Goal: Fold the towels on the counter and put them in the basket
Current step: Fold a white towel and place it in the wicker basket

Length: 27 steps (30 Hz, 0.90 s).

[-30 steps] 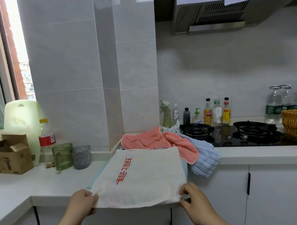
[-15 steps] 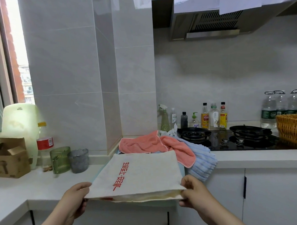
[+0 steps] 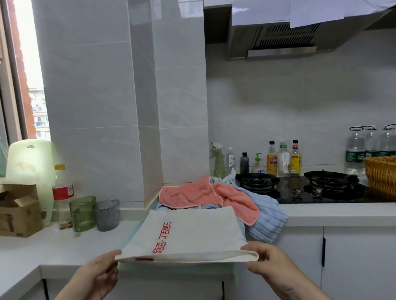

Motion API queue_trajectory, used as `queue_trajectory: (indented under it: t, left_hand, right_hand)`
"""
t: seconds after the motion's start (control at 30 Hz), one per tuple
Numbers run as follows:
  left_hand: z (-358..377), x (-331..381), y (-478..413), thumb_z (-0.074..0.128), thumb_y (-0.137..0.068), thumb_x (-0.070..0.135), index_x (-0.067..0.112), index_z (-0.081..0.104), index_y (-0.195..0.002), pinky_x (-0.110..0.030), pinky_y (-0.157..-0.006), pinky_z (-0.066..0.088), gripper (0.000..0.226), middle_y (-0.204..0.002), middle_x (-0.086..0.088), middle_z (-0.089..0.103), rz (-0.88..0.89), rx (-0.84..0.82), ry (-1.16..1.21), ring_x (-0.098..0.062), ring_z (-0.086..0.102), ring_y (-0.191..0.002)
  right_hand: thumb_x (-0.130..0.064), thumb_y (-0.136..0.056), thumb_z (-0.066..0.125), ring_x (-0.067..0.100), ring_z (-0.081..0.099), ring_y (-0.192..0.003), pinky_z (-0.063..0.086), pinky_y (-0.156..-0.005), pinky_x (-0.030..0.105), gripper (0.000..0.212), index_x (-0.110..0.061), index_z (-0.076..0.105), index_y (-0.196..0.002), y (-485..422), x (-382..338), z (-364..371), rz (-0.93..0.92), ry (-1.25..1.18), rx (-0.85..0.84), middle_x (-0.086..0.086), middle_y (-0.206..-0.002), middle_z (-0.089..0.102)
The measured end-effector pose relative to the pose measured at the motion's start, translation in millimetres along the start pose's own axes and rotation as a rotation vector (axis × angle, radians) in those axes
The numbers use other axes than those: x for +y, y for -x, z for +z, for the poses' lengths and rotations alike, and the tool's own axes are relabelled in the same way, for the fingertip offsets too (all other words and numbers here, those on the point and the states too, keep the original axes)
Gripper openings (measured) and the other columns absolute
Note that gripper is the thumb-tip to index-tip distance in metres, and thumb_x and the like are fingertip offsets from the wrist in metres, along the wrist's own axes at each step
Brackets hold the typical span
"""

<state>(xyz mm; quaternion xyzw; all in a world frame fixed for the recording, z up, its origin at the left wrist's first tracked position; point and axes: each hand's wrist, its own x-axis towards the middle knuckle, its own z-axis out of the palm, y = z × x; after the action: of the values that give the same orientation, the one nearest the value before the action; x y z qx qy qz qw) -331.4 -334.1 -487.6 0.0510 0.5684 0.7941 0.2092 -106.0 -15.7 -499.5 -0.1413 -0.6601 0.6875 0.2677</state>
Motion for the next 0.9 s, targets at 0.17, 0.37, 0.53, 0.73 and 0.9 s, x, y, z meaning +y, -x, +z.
queue_trajectory:
  t: [0.17,0.37,0.53,0.73,0.9]
  left_hand:
    - [-1,7,7,0.062,-0.079,-0.017,0.001,0.070,-0.088,-0.024,-0.046,0.042,0.022,-0.059,-0.012,0.060,0.355,0.098,-0.683,-0.022,0.045,-0.050]
    - [-7,19,11,0.076,-0.075,0.000,0.020,0.072,-0.059,-0.012,-0.064,0.039,0.026,-0.077,-0.008,0.062,0.600,0.077,-0.997,-0.009,0.058,-0.071]
    - [-15,24,8,0.072,-0.082,0.007,0.011,0.070,-0.067,-0.024,-0.063,0.043,0.015,-0.072,-0.009,0.067,0.582,-0.032,-1.086,-0.005,0.058,-0.064]
    - [-1,29,1,0.068,-0.084,-0.001,0.012,0.071,-0.074,-0.027,-0.062,0.045,0.016,-0.066,-0.002,0.070,0.530,-0.057,-0.942,-0.013,0.061,-0.062]
    - [14,34,-17,0.065,-0.088,0.016,0.010,0.070,-0.080,-0.036,-0.072,0.049,0.010,-0.077,-0.009,0.072,0.500,-0.026,-0.878,-0.029,0.066,-0.080]
  right_hand:
    - [0.013,-0.081,0.065,0.015,0.059,-0.065,0.051,-0.062,0.021,0.018,-0.004,0.072,-0.081,-2,-14,4,-0.106,0.223,0.112,0.004,-0.068,0.068]
    - [0.001,-0.067,0.076,0.009,0.066,-0.081,0.052,-0.073,0.019,0.025,-0.023,0.076,-0.076,5,-29,-3,-0.232,0.604,-0.012,-0.008,-0.091,0.067]
    - [-0.012,-0.078,0.073,0.001,0.061,-0.085,0.044,-0.074,0.013,0.022,-0.031,0.070,-0.068,6,-41,-12,-0.280,0.824,-0.066,-0.019,-0.091,0.065]
    - [-0.007,-0.090,0.060,0.005,0.054,-0.072,0.040,-0.066,0.020,0.021,-0.022,0.071,-0.081,-13,-43,-12,-0.167,0.565,0.019,-0.009,-0.075,0.066]
    - [-0.009,-0.094,0.055,0.014,0.056,-0.078,0.040,-0.069,0.029,0.021,-0.024,0.065,-0.085,-43,-37,-5,-0.130,0.471,0.116,-0.001,-0.082,0.067]
